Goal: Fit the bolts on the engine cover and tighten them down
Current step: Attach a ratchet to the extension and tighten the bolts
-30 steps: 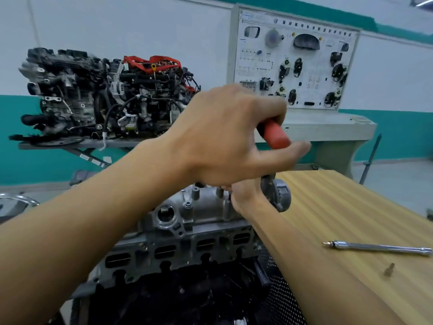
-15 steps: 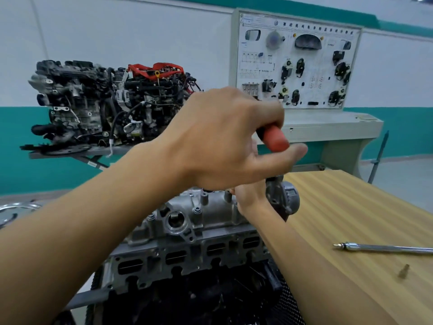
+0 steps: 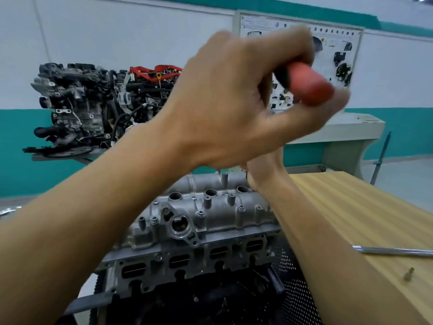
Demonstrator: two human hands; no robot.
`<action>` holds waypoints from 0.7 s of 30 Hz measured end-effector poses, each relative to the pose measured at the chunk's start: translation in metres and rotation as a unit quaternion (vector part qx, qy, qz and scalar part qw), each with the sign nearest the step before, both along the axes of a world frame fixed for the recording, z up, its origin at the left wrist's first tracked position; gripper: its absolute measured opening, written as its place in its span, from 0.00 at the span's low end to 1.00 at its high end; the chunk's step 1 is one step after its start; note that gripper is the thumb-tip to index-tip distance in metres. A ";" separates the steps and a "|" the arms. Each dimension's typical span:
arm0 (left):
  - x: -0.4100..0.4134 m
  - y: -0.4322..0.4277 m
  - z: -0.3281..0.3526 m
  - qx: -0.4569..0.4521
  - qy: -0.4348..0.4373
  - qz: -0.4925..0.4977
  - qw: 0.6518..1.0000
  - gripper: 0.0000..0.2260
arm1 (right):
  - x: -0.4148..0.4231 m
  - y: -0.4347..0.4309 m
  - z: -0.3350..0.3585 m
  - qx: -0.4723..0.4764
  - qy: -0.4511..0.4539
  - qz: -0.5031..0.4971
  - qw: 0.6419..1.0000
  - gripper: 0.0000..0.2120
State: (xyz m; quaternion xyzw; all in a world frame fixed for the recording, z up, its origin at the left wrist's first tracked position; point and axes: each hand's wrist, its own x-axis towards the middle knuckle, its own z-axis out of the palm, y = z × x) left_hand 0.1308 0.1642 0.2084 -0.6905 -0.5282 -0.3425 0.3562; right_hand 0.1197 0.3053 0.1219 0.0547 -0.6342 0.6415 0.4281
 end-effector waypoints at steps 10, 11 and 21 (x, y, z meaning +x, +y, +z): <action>-0.066 -0.048 -0.017 -0.148 -0.366 -0.066 0.916 0.13 | 0.006 -0.032 0.009 -0.124 -0.130 0.204 0.962 0.31; -0.074 -0.052 -0.022 -0.145 -0.399 -0.082 0.902 0.13 | 0.003 -0.035 0.012 -0.127 -0.128 0.205 0.962 0.31; -0.105 -0.070 -0.023 -0.034 -0.509 -0.191 0.839 0.17 | -0.027 -0.054 0.043 -0.077 -0.069 0.126 0.987 0.26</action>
